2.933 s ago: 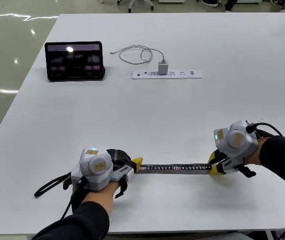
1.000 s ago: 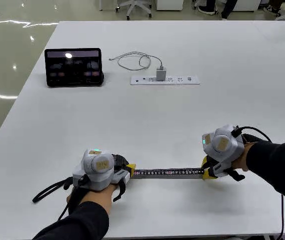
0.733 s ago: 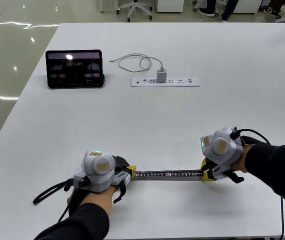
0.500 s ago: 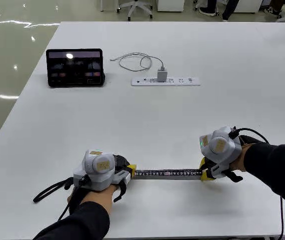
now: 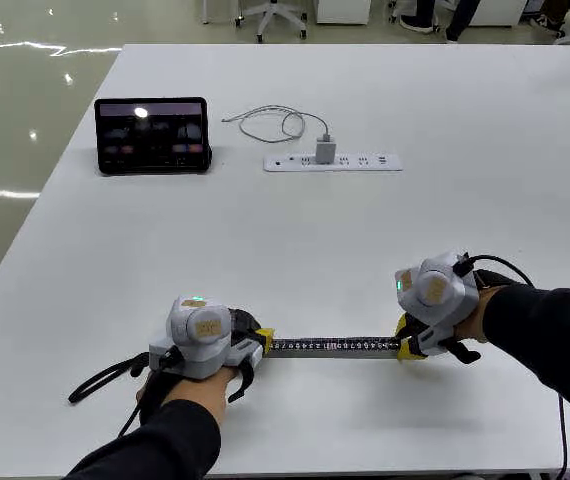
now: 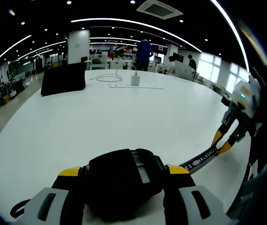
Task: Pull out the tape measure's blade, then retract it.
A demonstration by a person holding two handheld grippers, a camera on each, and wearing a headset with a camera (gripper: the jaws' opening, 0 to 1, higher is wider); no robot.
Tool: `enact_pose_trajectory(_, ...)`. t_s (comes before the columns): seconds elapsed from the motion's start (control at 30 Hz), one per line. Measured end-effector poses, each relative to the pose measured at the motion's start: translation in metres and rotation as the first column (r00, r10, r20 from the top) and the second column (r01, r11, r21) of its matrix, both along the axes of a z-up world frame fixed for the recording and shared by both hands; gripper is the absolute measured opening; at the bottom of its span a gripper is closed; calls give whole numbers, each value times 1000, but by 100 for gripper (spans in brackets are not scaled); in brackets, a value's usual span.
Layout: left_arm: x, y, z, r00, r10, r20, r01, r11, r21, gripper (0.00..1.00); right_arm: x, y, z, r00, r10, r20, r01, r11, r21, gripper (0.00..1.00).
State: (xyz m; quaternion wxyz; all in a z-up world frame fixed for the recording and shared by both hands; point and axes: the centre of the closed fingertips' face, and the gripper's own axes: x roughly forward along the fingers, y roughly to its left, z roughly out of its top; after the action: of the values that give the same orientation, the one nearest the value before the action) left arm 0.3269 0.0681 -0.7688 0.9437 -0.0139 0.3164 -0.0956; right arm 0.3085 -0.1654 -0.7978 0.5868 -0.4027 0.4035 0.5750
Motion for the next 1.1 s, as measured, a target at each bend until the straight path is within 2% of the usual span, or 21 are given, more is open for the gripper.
enact_pose_trajectory(1.1,-1,0,0,1000,-1,-2,1,1000,0,65,0,15,0,1000,-21,-2,21,1000,4,11)
